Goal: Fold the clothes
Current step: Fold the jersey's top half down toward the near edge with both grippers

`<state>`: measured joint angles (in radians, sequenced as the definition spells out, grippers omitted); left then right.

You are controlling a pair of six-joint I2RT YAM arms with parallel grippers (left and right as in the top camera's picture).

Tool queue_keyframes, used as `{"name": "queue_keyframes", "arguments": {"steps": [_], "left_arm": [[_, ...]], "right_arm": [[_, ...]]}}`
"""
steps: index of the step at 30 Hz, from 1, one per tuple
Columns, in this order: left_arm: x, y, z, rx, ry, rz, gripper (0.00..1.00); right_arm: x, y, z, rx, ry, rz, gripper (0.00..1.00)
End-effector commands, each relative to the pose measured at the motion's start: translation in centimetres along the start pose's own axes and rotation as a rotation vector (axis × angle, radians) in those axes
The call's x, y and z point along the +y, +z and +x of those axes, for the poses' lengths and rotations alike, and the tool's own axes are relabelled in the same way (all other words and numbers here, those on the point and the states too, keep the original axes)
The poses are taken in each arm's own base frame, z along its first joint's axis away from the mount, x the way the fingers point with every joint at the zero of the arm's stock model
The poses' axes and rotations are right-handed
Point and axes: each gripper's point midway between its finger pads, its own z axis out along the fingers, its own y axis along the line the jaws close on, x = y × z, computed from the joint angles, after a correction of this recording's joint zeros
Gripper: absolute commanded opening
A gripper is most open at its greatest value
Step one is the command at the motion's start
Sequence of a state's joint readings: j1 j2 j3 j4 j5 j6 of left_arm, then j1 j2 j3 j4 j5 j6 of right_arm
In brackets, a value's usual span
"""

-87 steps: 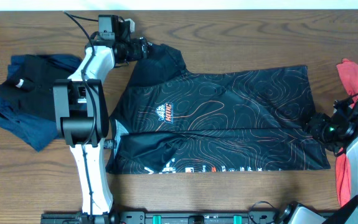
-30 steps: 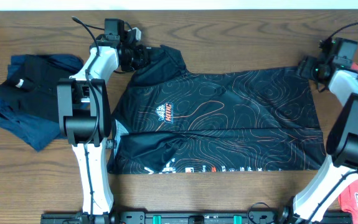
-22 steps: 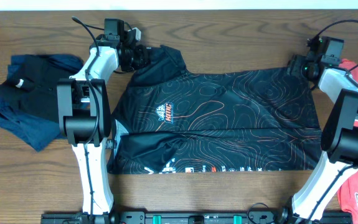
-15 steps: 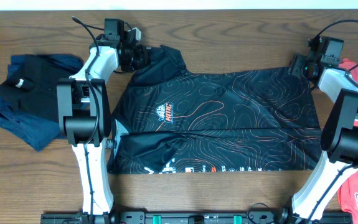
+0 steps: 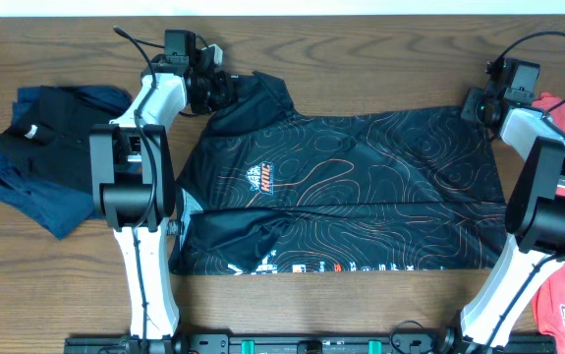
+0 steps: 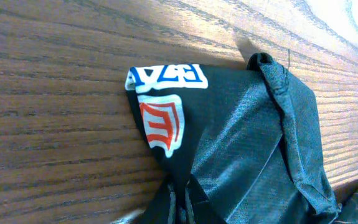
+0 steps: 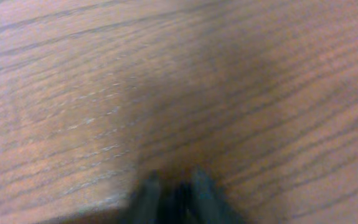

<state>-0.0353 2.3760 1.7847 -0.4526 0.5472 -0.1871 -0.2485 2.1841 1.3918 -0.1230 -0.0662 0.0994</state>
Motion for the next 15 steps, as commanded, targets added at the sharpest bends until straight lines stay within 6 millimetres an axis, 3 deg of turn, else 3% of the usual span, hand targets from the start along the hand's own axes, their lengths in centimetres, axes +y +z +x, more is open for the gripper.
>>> {"name": "queue_keyframes", "arguments": {"steps": [1,7,15], "left_arm": [[0.3,-0.2,-0.1,0.003,-0.016,-0.011,0.06],[-0.2,-1.3,0.3,0.02,-0.025,-0.016,0.06],[-2.4,-6.7,0.6,0.035,-0.044,-0.026,0.06]], "right_arm": [[-0.6,0.8,0.9,0.028,0.032,0.023,0.01],[-1.2,0.4,1.0,0.045,0.068,0.033,0.01],[-2.0,-3.4,0.6,0.088,0.086,0.053,0.01]]}}
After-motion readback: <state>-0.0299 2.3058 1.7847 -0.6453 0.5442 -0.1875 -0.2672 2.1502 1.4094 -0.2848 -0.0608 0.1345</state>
